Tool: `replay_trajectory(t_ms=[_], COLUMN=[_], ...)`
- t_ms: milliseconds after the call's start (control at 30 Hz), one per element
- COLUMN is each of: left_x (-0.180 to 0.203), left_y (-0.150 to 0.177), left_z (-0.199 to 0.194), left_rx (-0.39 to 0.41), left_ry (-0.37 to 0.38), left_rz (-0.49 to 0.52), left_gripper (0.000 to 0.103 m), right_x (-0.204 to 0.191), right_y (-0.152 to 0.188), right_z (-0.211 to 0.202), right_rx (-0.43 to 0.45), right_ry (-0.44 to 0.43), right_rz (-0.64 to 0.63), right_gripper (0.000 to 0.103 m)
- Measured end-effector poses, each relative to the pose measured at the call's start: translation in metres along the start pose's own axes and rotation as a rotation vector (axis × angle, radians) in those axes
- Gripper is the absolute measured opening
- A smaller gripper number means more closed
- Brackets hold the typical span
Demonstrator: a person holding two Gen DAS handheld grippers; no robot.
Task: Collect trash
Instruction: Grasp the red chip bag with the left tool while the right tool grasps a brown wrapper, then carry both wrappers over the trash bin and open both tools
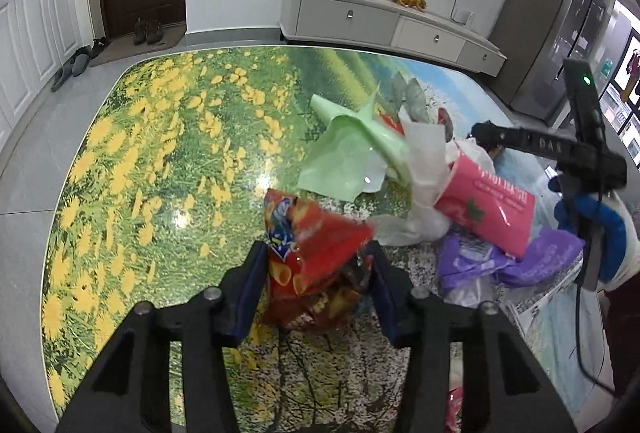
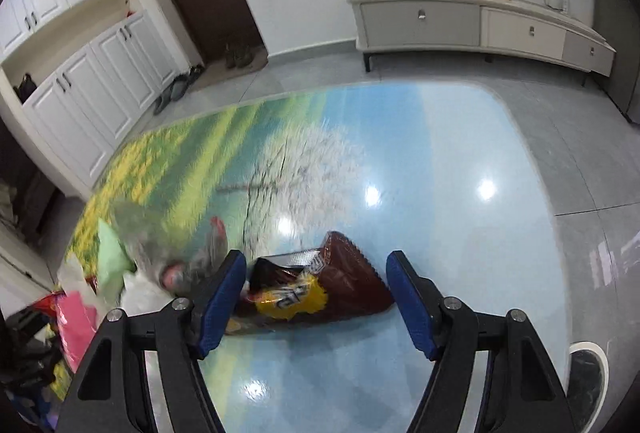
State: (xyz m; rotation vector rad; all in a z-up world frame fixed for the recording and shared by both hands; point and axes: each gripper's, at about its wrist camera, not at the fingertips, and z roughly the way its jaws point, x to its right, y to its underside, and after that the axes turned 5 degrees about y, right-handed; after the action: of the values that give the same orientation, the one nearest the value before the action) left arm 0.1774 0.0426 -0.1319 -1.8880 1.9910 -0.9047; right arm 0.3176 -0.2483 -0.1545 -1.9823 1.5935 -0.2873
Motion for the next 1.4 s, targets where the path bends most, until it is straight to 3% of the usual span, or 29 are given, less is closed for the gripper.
replay_trajectory(t_ms=[133,200,333,567,767,967,1200,1267,1400], left_x=[0.003,0.006,0.008,0.037,0.122,0.26,0.391,0.418,0.448], left_y=[0.003,0.005,0.006,-0.008,-0.035,-0.049,-0.038,-0.031,-0.02], left_z=[0.0,-0.002,-0.019,-0.077,-0.084,-0.034,0.055,0.083,0.131], left_rx=[0.006,0.013,0.047,0.143,0.129,-0.003,-0.192,-0.246,-0.32], left_ry=[0.003,0.001,-0.007,0.001,0.15,0.335,0.428,0.44,0.453], left_rz=[0.009,0.014,0.001,0.065,0.201,0.372,0.49,0.492,0.465], left_gripper=[0.028,0.02,0.014,0.013,0.013,0.014,0.018,0.022,0.045], right_x=[-0.004,-0.005,0.0,0.016,0.059,0.152,0.247,0.267,0.297], right_y=[0.02,0.03,0.049,0.063,0.08,0.116,0.173,0.185,0.2], right_z=[-0.011,-0.017,-0.033,-0.091,-0.173,-0.224,-0.196,-0.18,-0.155], right_rx=[0.026,0.029,0.038,0.134,0.243,0.228,0.083,0.048,-0.002], right_ry=[-0.014,-0.018,-0.041,-0.053,0.018,0.226,0.38,0.395,0.392], right_rz=[-0.035,-0.055,-0.044,0.023,0.073,0.187,0.337,0.374,0.435], right_gripper=[0.055,0.041,0.026,0.02,0.02,0.02,0.02,0.02,0.024])
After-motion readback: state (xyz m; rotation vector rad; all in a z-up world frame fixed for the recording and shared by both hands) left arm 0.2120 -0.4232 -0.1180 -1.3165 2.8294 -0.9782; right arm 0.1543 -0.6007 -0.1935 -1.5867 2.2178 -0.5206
